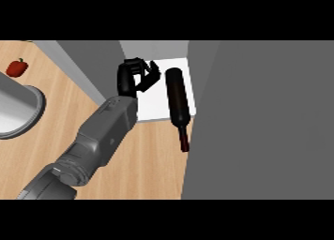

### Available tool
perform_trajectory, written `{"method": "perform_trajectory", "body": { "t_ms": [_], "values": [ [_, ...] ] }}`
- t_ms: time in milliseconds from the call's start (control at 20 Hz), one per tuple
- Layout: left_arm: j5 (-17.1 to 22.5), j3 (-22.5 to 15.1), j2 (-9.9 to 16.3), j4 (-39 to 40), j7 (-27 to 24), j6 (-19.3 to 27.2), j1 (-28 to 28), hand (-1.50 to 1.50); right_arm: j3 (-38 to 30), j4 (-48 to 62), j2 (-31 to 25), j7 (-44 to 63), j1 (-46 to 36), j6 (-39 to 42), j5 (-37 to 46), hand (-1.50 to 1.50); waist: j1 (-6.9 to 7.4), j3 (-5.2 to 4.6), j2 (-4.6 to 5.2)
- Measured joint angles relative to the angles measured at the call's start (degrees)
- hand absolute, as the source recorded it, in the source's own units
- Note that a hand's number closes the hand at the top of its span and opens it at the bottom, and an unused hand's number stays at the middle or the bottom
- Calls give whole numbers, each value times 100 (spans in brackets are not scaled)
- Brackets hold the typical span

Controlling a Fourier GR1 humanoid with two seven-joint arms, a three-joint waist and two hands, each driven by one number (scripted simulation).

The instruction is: Pick up the wine, place it into the cabinet and close the cabinet

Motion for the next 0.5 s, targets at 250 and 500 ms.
{"method": "perform_trajectory", "body": {
  "t_ms": [250, 500],
  "values": [
    [229, 206, -43, -87, -26, -439, 262, 150, 24, 23, 48, -42, -20, 10, -22, -150, -96, -1, 19],
    [369, 283, -55, -136, -90, -794, 518, 150, -3, 49, 83, -64, -67, 25, -71, -150, -161, -1, 14]
  ]
}}
